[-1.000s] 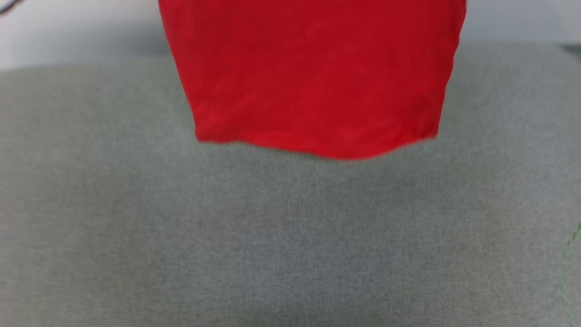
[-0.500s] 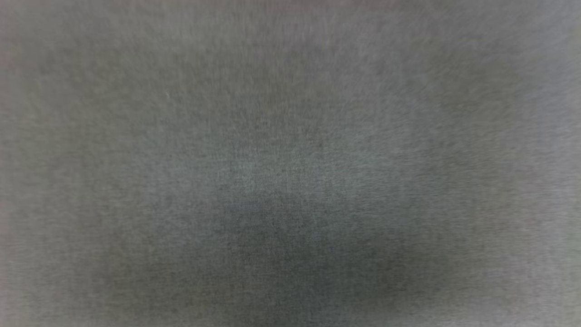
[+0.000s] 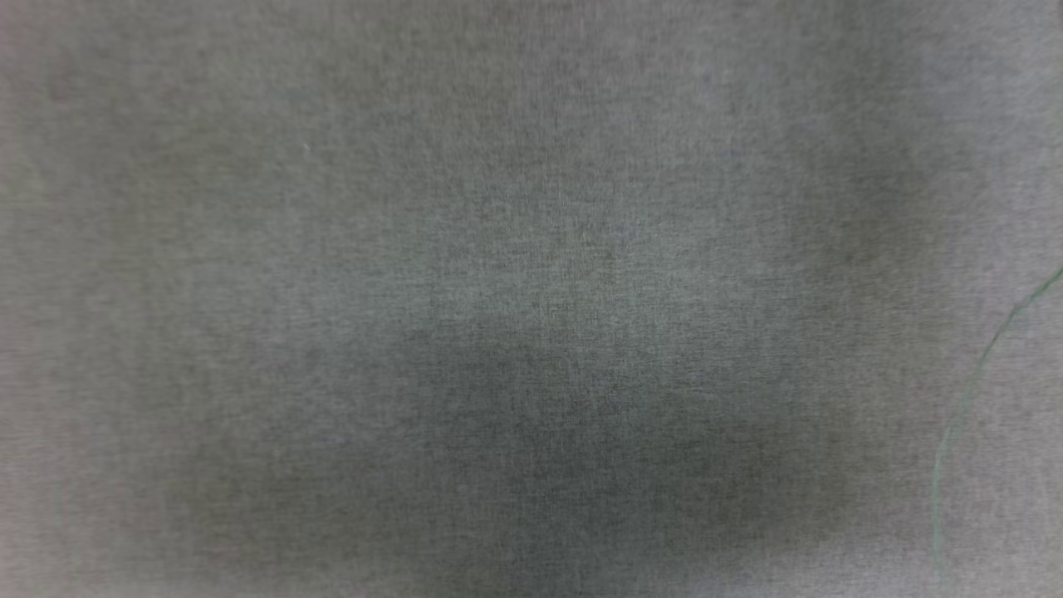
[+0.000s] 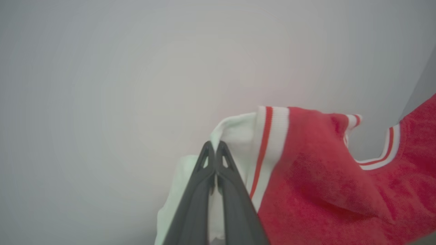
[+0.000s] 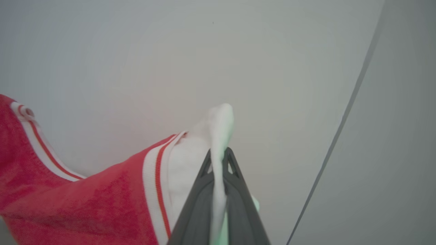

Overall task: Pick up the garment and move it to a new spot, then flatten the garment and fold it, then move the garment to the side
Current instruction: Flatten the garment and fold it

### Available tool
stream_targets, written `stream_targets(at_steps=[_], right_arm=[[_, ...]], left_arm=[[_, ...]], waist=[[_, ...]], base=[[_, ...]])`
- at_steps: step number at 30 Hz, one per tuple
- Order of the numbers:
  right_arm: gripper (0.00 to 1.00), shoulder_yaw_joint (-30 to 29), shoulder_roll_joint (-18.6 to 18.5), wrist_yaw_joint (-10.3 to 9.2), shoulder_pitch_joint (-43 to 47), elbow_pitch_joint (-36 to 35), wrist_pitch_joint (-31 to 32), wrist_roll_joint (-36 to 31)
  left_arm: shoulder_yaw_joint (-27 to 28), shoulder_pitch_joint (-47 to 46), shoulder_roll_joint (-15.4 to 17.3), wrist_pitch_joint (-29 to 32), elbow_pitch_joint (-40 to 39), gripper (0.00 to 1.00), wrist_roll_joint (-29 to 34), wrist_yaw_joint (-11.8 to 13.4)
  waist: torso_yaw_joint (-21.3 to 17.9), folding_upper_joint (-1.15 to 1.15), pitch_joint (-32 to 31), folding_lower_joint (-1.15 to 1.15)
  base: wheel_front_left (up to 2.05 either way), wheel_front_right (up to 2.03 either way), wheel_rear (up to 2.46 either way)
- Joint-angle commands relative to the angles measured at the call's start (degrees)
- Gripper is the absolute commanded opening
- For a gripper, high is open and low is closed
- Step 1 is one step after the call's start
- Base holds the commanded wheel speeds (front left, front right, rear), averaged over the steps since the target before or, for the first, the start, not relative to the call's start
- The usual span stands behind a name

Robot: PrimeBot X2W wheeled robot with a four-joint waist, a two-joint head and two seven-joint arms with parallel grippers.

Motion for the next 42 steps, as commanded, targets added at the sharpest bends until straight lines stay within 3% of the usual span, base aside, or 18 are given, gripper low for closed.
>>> stream_targets(at_steps=[1,8,12,16,23,27,34,42], right_arm=[[0.0,2.0,0.3,-0.06,2.0,1.5,0.1,1.6],[0.0,14.1,-1.4,-0.06,10.7,3.6,5.6,15.6],[0.0,22.1,-5.1,-0.06,19.5,-1.5,11.1,24.6],[0.0,28.6,-11.0,-0.06,30.4,-10.0,16.0,32.8],[0.0,31.6,-22.2,-0.06,49.6,-23.7,20.6,42.0],[0.0,31.2,-25.4,-0.06,57.2,-29.0,23.0,45.0],[0.0,27.7,-30.4,-0.06,70.7,-38.7,28.0,48.0],[0.0,23.5,-32.8,-0.06,79.9,-46.6,34.7,49.3]], left_arm=[[0.2,2.8,0.0,0.3,0.2,0.0,-1.0,-0.1],[0.0,16.5,1.1,1.7,-1.2,0.0,-5.0,-0.4],[-0.4,25.6,2.3,2.1,-4.5,0.0,-7.7,-0.4],[-1.0,35.8,4.1,1.7,-8.2,0.0,-10.4,-0.4],[-1.8,52.3,6.6,0.2,-15.7,0.0,-13.6,0.3],[-2.1,59.0,8.6,-0.8,-20.3,0.0,-14.2,1.8],[-2.5,73.5,14.3,-2.1,-37.0,0.0,-16.5,8.0],[-3.3,84.7,19.6,-2.6,-55.9,0.0,-17.9,17.8]], waist=[[1.5,0.0,-6.4,0.0],[2.6,0.0,-15.9,0.0],[3.1,0.0,-21.7,0.0],[3.6,0.0,-27.1,0.0],[5.7,0.0,-32.9,0.0],[6.2,0.0,-34.2,0.0],[6.7,0.0,-34.8,0.0],[6.5,0.0,-33.0,0.0]], base=[[0.0,0.0,0.0],[0.0,0.0,0.0],[0.0,0.0,0.0],[0.0,0.0,0.0],[0.0,0.0,0.0],[0.0,0.0,0.0],[0.0,0.0,0.0],[0.0,0.0,0.0]])
